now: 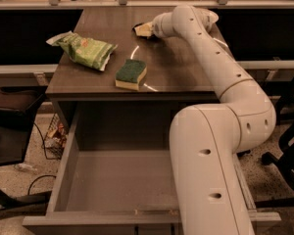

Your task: Place rxbar chocolate into top drawer

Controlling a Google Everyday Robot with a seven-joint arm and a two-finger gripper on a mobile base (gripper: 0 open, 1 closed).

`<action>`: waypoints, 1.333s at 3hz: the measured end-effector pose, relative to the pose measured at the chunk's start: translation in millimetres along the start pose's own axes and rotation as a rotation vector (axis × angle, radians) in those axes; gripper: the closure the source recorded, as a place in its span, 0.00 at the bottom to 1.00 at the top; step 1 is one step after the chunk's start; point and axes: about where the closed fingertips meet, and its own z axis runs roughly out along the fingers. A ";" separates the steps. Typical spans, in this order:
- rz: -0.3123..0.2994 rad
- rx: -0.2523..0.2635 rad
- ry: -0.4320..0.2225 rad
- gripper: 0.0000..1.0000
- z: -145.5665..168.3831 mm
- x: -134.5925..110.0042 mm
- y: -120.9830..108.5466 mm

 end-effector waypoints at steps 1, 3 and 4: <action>0.000 0.000 0.000 1.00 0.0 -0.1 0.0; 0.000 0.000 0.000 1.00 -0.1 -0.1 0.0; 0.000 0.000 0.000 1.00 -0.1 -0.2 0.0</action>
Offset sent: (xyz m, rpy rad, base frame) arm 0.0077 0.0014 0.0874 0.0343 -0.0930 0.0818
